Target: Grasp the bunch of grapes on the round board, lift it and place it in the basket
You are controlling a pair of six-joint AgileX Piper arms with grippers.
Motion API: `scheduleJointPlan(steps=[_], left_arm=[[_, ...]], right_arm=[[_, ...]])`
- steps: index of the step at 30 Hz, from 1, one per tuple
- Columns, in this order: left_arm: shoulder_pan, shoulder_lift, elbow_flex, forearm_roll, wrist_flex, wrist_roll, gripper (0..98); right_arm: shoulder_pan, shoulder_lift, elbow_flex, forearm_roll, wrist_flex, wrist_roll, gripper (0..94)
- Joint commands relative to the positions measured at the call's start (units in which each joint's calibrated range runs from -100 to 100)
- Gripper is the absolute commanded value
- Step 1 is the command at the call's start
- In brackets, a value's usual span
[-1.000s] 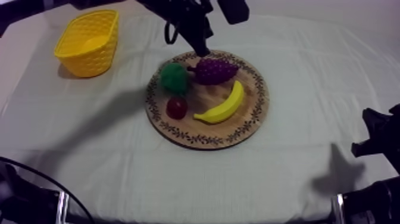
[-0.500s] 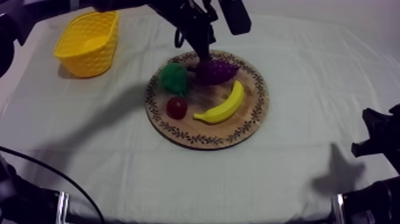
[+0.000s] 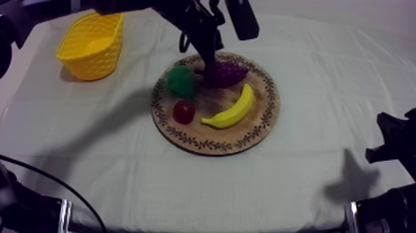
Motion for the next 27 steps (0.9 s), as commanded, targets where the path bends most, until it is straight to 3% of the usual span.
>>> scheduleJointPlan(steps=[1, 5, 10, 16, 27], left_arm=[[-0.2, -0.3, 0.6, -0.08, 0.0, 0.2, 46.0], [-0.5, -0.8, 2.4, -0.12, 0.2, -0.1, 69.9], [-0.6, -1.5, 3.7, -0.13, 0.6, -1.1, 84.0], [-0.5, -1.8, 4.2, -0.08, 0.9, -1.6, 89.1], [0.2, 3.1, 0.6, -0.41, 1.9, -0.6, 88.2]], right_arm=[[0.0, 0.0, 0.0, 0.0, 0.0, 0.0, 0.2], [0.0, 0.0, 0.0, 0.0, 0.0, 0.0, 0.2], [0.0, 0.0, 0.0, 0.0, 0.0, 0.0, 0.2], [0.0, 0.0, 0.0, 0.0, 0.0, 0.0, 0.2], [0.0, 0.0, 0.0, 0.0, 0.0, 0.0, 0.2]])
